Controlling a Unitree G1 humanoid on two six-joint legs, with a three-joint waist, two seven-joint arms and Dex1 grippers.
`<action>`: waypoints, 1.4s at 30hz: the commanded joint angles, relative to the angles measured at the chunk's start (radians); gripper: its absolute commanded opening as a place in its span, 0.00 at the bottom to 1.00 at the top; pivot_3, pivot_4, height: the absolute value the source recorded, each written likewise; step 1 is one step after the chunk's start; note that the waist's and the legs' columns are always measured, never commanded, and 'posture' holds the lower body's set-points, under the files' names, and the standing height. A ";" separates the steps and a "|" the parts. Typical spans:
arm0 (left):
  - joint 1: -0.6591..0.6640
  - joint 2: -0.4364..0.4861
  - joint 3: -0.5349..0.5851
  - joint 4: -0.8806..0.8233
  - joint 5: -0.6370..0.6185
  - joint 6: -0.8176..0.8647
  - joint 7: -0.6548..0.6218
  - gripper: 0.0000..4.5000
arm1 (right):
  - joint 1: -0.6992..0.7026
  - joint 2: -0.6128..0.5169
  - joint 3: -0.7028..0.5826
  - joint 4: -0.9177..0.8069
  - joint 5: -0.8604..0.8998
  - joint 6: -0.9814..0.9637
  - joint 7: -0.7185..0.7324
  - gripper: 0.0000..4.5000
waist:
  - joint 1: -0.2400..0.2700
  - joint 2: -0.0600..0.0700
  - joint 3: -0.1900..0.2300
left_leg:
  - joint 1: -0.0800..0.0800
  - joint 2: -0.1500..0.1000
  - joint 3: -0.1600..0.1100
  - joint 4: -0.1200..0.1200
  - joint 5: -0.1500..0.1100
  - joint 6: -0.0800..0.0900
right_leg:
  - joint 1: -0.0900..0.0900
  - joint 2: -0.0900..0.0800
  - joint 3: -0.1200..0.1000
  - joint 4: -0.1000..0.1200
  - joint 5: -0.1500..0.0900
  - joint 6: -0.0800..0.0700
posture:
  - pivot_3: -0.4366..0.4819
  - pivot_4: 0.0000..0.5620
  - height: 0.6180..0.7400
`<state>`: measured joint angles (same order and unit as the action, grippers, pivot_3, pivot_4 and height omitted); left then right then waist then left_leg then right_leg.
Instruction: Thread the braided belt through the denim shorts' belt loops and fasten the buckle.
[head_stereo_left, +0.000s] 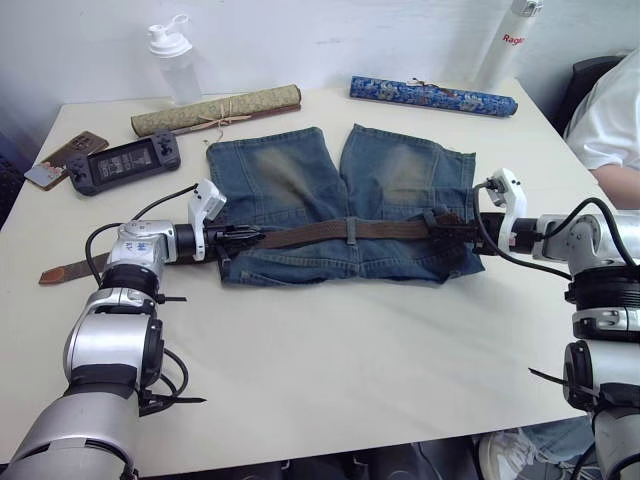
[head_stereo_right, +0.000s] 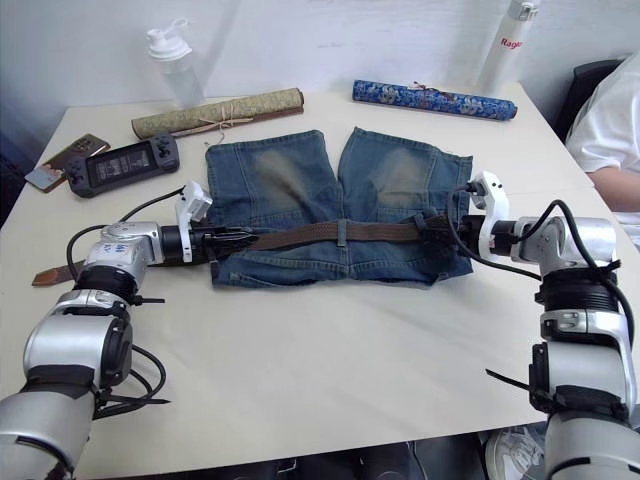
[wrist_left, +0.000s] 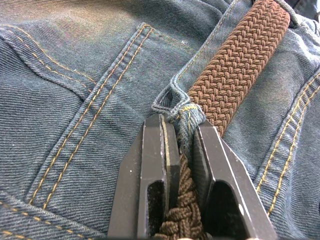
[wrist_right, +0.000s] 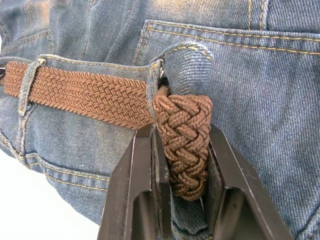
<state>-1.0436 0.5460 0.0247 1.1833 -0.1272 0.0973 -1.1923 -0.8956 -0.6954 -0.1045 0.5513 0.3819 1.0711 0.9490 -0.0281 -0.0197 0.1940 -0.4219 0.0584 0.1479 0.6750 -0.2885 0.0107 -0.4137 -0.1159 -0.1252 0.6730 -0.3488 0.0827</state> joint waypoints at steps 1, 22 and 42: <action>0.015 -0.001 0.021 -0.004 0.002 -0.008 0.012 0.02 | 0.008 -0.011 -0.028 -0.044 0.033 0.008 0.005 0.10 | 0.000 0.000 0.000 | 0.000 0.000 0.000 0.000 0.000 0.000 | 0.000 0.000 0.000 0.000 0.000 0.000 | 0.48 0.27 0.82; 0.617 0.089 0.087 -0.665 0.001 -1.118 0.012 0.02 | 0.774 -0.099 -0.202 -0.660 -0.064 -0.957 0.282 0.10 | 0.004 0.000 0.000 | 0.002 0.003 0.001 0.003 -0.003 0.002 | 0.003 0.001 0.000 -0.002 0.000 0.000 | 0.48 0.27 0.82; 0.653 0.262 0.016 -0.177 0.400 -1.565 0.484 0.25 | 0.970 -0.248 -0.035 -0.471 -0.325 -1.492 0.070 0.80 | -0.001 0.011 -0.017 | 0.040 0.004 0.005 -0.008 -0.012 0.004 | 0.036 -0.001 0.003 -0.015 0.000 0.000 | 0.48 0.27 0.82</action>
<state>-0.4105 0.7814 0.0560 0.9694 0.2356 -1.4971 -0.7365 0.0508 -0.9206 -0.1268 0.0778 0.0390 -0.4793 0.9999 -0.0293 -0.0085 0.1766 -0.3814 0.0631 0.1531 0.6656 -0.3007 0.0143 -0.3771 -0.1177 -0.1218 0.6573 -0.3492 0.0820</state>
